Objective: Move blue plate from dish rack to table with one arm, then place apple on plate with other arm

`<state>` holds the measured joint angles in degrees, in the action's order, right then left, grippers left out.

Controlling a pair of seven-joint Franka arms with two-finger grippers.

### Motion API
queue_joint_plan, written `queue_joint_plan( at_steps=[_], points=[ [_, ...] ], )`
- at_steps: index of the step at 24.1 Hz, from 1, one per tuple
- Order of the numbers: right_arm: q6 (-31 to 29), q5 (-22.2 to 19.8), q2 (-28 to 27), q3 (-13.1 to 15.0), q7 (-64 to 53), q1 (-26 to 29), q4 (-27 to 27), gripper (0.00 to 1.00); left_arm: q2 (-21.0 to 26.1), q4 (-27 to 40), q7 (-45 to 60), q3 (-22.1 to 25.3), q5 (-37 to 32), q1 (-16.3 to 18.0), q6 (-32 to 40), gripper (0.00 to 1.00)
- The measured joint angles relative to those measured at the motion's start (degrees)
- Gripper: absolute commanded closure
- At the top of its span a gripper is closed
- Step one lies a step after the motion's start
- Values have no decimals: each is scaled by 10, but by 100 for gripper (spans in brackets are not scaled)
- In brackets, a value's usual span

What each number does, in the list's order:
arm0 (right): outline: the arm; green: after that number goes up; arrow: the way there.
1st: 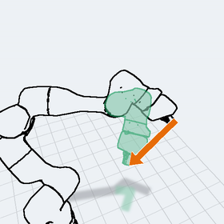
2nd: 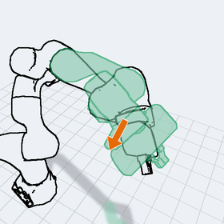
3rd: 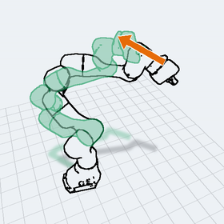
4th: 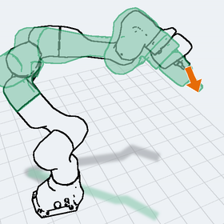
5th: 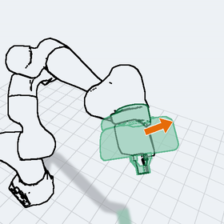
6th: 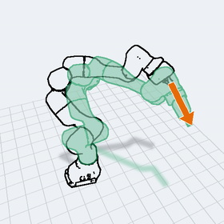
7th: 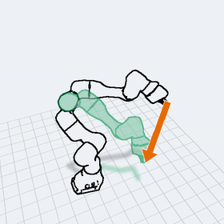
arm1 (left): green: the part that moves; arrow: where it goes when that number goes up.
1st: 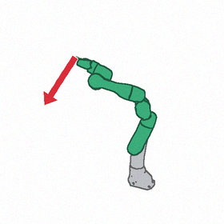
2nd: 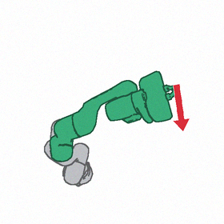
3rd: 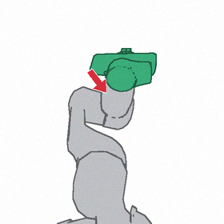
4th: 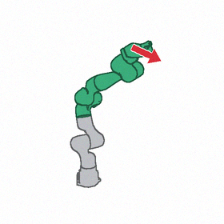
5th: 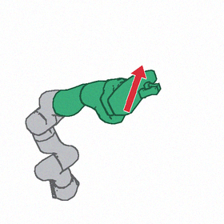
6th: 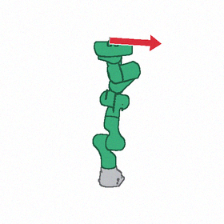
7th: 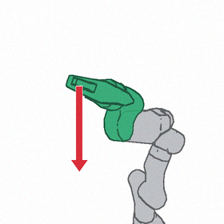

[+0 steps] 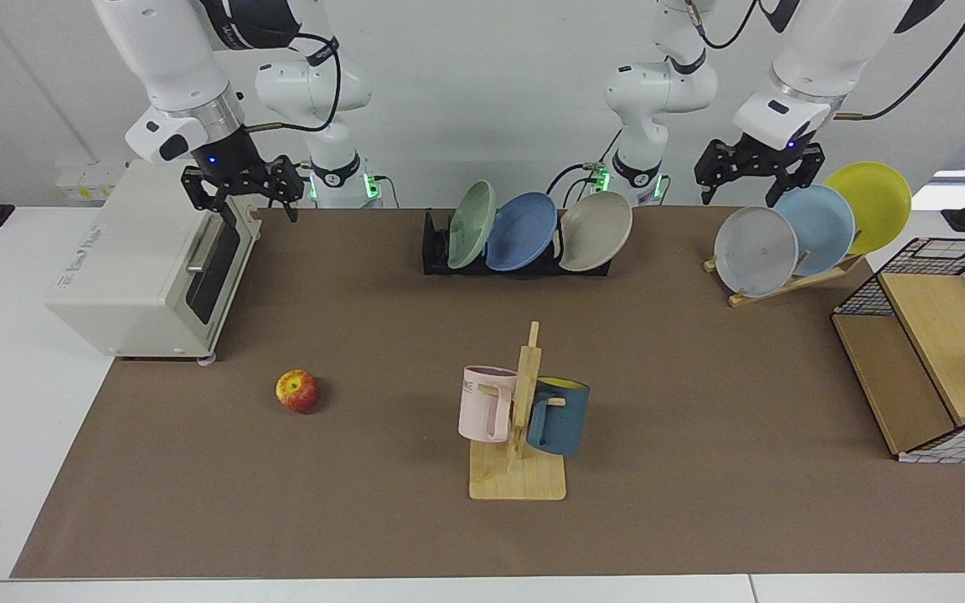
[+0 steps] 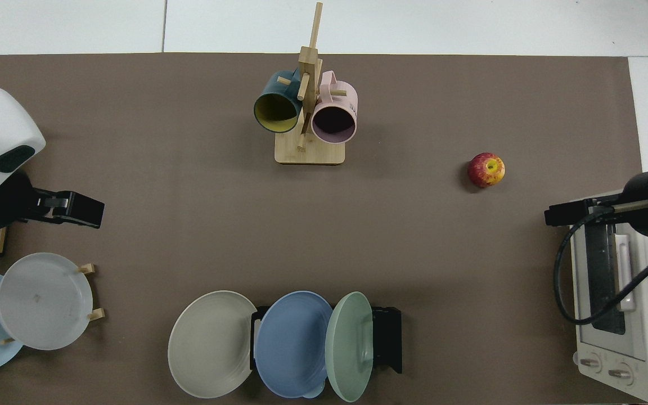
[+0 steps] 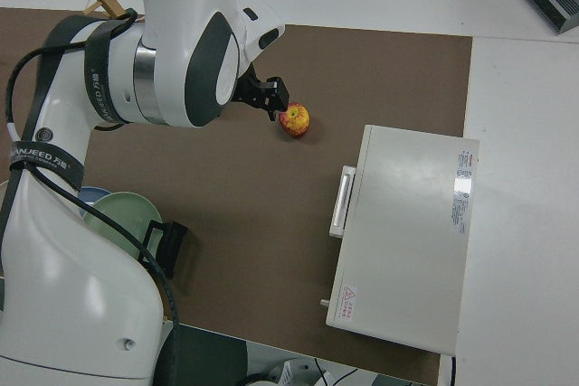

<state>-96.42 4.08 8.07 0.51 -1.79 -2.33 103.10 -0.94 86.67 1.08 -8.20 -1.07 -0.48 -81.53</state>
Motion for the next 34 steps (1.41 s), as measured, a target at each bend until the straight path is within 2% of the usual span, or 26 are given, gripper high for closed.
queue_joint_plan(
  at_steps=[23, 29, 34],
  points=[
    [0, 0, 0, 0, 0, 0, 0, 0, -17, 6, 0, 3, 0, 0, 2, 0],
    [0, 0, 0, 0, 0, 0, 0, 0, -33, 39, -26, 2, 11, 0, -9, 0],
    [0, 0, 0, 0, 0, 0, 0, 0, -58, 97, -34, -3, 65, -1, -46, 0]
  ],
)
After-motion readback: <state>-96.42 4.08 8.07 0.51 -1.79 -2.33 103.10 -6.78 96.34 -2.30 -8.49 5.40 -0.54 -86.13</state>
